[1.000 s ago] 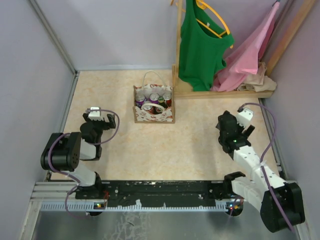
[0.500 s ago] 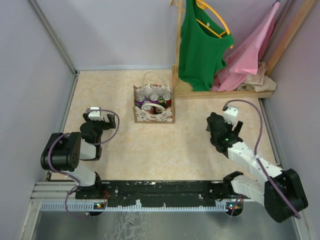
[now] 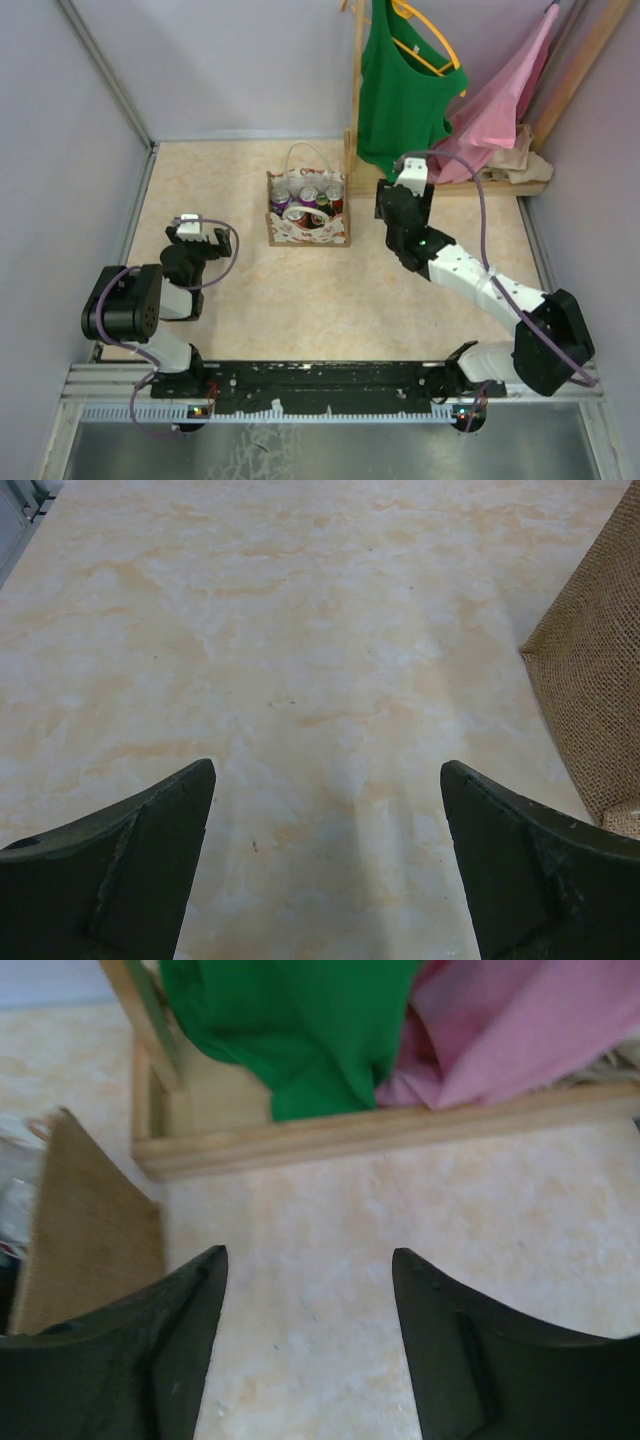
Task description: Take the beverage out of the canvas bag
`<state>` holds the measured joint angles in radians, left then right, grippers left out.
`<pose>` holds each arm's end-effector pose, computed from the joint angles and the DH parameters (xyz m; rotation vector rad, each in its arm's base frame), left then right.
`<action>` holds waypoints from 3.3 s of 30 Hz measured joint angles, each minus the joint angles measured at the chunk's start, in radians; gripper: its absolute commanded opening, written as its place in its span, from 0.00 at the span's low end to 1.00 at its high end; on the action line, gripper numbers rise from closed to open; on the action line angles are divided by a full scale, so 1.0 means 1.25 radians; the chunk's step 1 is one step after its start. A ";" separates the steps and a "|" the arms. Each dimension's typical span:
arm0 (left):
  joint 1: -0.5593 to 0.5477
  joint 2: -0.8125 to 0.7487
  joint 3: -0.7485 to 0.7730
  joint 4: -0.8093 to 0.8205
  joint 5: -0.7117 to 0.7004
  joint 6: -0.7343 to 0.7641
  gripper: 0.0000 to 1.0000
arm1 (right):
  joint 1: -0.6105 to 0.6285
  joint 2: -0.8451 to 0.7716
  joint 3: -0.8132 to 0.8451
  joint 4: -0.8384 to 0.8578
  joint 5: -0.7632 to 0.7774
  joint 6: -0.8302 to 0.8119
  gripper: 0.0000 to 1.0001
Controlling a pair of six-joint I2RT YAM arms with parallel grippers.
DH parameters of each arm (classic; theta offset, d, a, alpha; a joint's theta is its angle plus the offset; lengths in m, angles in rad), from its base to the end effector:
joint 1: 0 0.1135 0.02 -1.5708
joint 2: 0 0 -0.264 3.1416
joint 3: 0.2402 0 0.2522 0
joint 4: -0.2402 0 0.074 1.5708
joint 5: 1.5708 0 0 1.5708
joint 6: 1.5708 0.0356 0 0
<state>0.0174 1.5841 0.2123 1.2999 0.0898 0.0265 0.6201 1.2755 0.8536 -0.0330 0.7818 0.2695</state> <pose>0.2399 0.0010 0.1413 0.0761 1.6408 -0.0402 0.2428 0.1425 0.2769 0.1445 1.8868 -0.1896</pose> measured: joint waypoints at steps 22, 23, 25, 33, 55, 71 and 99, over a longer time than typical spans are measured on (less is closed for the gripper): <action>0.000 0.000 0.001 0.000 0.000 0.001 1.00 | 0.006 0.296 0.396 0.026 -0.339 -0.117 0.79; 0.000 0.000 0.001 0.000 0.000 0.000 1.00 | 0.009 0.302 0.396 0.022 -0.351 -0.117 0.81; 0.000 0.000 0.001 0.000 0.000 0.000 1.00 | 0.017 0.316 0.396 0.020 -0.368 -0.120 0.83; 0.000 0.000 0.001 0.000 0.000 0.000 1.00 | 0.074 0.360 0.397 0.021 -0.398 -0.160 0.83; -0.001 0.000 0.001 0.000 0.000 0.001 1.00 | 0.104 0.389 0.343 0.071 -0.376 -0.172 0.67; -0.001 0.000 0.001 0.000 0.000 0.001 1.00 | 0.110 0.429 0.338 0.118 -0.372 -0.162 0.00; -0.001 0.000 0.001 0.000 0.000 0.001 1.00 | 0.126 0.419 0.408 0.096 -0.353 -0.270 0.00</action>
<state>0.0166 1.5841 0.2131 1.2999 0.0898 0.0273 0.7773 1.7988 1.3640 0.0875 0.3405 -0.0677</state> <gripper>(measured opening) 0.998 0.334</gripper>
